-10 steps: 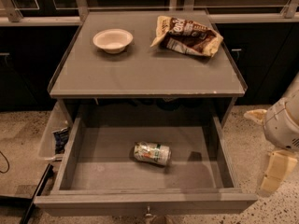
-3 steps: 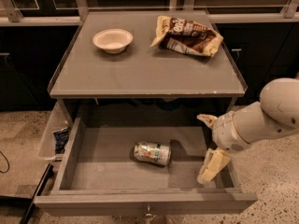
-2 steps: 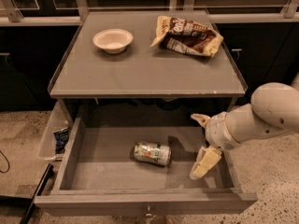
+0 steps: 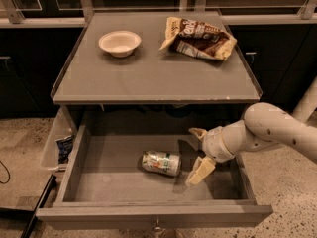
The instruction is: Place brown chip bag into middle drawer
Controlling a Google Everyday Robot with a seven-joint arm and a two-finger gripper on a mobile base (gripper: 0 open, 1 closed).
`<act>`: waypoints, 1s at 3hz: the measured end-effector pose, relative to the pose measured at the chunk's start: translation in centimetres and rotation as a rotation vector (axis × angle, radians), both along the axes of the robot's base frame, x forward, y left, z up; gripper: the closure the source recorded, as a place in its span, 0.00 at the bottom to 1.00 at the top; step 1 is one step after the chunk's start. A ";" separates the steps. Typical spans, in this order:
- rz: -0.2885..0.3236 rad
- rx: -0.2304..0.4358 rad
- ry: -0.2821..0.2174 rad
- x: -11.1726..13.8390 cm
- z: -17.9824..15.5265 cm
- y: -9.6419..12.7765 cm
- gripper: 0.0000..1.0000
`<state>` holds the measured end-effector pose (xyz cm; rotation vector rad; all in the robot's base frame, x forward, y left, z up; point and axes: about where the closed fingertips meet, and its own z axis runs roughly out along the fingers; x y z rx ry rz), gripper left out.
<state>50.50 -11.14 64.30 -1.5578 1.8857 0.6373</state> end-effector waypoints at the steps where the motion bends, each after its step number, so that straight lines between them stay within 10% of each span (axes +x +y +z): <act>1: 0.000 0.000 0.000 0.0 0.0 0.0 0.00; 3: 0.080 0.027 0.012 -0.4 -1.3 4.8 0.00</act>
Offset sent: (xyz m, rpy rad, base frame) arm -0.0064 0.0271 -0.0058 0.0180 -0.0027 0.0482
